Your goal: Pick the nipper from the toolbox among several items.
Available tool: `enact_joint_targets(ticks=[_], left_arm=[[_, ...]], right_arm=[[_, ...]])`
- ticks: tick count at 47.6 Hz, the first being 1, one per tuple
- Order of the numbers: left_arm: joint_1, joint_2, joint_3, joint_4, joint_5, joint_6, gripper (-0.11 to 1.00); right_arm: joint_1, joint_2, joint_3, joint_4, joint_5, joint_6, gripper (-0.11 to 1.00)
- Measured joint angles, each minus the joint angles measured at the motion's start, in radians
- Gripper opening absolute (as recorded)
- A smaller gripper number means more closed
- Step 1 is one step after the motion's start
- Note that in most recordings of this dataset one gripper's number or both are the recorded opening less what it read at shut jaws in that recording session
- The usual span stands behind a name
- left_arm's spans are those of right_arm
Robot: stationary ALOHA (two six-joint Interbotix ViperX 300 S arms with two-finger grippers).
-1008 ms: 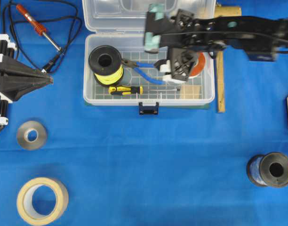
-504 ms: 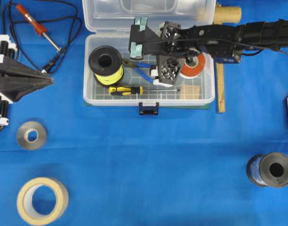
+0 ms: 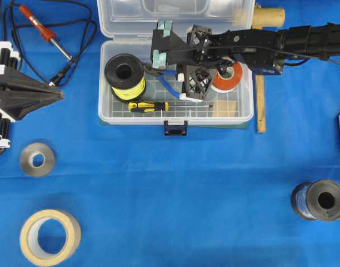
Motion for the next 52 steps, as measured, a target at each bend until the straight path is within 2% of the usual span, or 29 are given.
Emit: enact_joint_targets(ticks=[16,23,31,38,46,52], left_arm=[[0.000,-0.003,0.000,-0.002,0.008,-0.002,0.00],[0.000,-0.005,0.000,-0.002,0.009,-0.002,0.00],[0.000,-0.005,0.000,-0.003,0.009,-0.002,0.00],[0.000,-0.005,0.000,-0.003,0.009,-0.002,0.00],[0.008,-0.005,0.000,-0.003,0.009,-0.002,0.00],[0.009,-0.005,0.000,-0.002,0.009,-0.002,0.00]], right_arm=[[0.002,-0.235,0.026,-0.002,0.043,0.003,0.13],[0.028,-0.341,0.057,0.000,0.052,0.014,0.13],[0.147,-0.428,0.110,0.002,0.041,0.034,0.13],[0.261,-0.442,0.146,0.005,0.000,0.092,0.13],[0.387,-0.396,0.161,0.005,-0.041,0.161,0.13],[0.440,-0.319,0.163,0.005,-0.077,0.210,0.13]])
